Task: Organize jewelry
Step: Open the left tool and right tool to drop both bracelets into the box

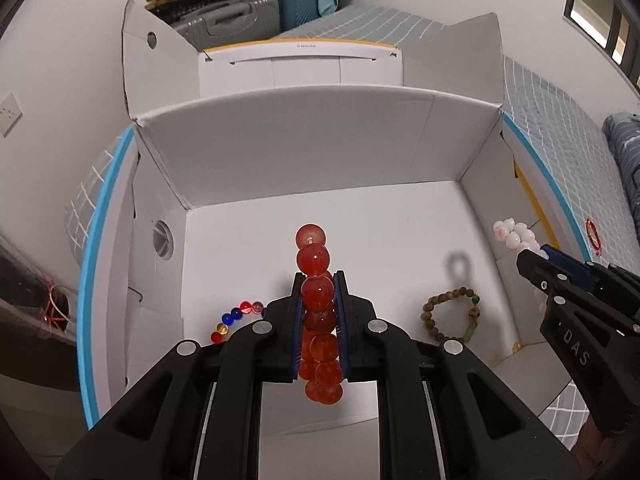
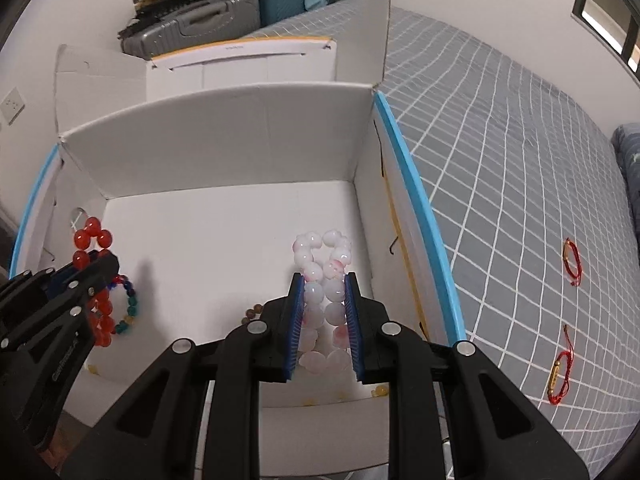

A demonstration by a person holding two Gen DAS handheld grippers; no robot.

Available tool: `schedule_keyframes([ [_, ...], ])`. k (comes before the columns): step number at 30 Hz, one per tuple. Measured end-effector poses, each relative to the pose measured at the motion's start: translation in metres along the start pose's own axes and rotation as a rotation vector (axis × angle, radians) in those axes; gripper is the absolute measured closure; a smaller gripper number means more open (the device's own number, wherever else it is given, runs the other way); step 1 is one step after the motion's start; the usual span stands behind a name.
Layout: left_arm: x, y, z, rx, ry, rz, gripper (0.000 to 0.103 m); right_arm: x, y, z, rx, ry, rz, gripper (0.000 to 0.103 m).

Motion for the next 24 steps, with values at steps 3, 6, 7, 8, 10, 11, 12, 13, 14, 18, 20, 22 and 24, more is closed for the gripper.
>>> schedule_keyframes([
  [3, -0.001, -0.001, -0.002, -0.009, 0.001, -0.002, 0.090, -0.001, -0.003, -0.006, -0.016, 0.003, 0.002, 0.084],
  [6, -0.002, -0.001, -0.005, -0.015, 0.001, 0.000, 0.089, -0.004, -0.005, -0.009, -0.020, -0.007, 0.008, 0.083],
  [7, -0.002, 0.000, -0.007, -0.017, 0.005, 0.001, 0.088, -0.004, -0.005, -0.008, -0.020, -0.006, 0.007, 0.083],
  [8, -0.003, 0.001, -0.008, -0.010, 0.017, 0.003, 0.088, -0.004, -0.004, -0.008, -0.022, -0.003, 0.006, 0.082],
  [10, -0.004, 0.001, -0.006, 0.000, 0.031, 0.009, 0.088, -0.005, -0.005, -0.007, -0.023, 0.002, 0.009, 0.081],
  [11, -0.005, 0.001, -0.005, -0.002, 0.027, 0.012, 0.087, -0.005, -0.004, -0.006, -0.019, 0.000, 0.011, 0.081],
  [12, -0.006, 0.001, -0.005, -0.004, 0.021, 0.018, 0.078, -0.006, -0.004, -0.003, -0.012, 0.002, 0.014, 0.077],
  [13, -0.008, 0.001, -0.004, -0.004, 0.021, 0.029, 0.072, -0.006, -0.004, -0.001, -0.007, 0.009, 0.016, 0.074],
  [14, -0.010, 0.001, -0.002, 0.001, 0.026, 0.037, 0.063, -0.007, -0.003, 0.003, 0.004, 0.013, 0.017, 0.068],
  [18, -0.015, 0.000, 0.008, 0.040, 0.042, 0.044, 0.042, -0.010, -0.002, 0.017, 0.038, 0.007, 0.028, 0.042],
  [20, -0.016, -0.002, 0.013, 0.053, 0.043, 0.048, 0.034, -0.011, -0.002, 0.026, 0.064, -0.002, 0.034, 0.033],
  [22, -0.016, -0.003, 0.017, 0.069, 0.049, 0.048, 0.029, -0.009, -0.002, 0.037, 0.092, -0.019, 0.043, 0.028],
  [24, -0.015, -0.003, 0.021, 0.081, 0.048, 0.050, 0.017, -0.006, -0.001, 0.044, 0.111, -0.021, 0.036, 0.019],
])
Point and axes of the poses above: each gripper's, at about its wrist camera, not at the fingertips, and z roughly against the way its jaws point, x to its right, y to its top, the point moved 4 cm from there along -z, roughly the way its jaws point, and after that the axes turned 14 degrees about y, right-handed, at the moved point
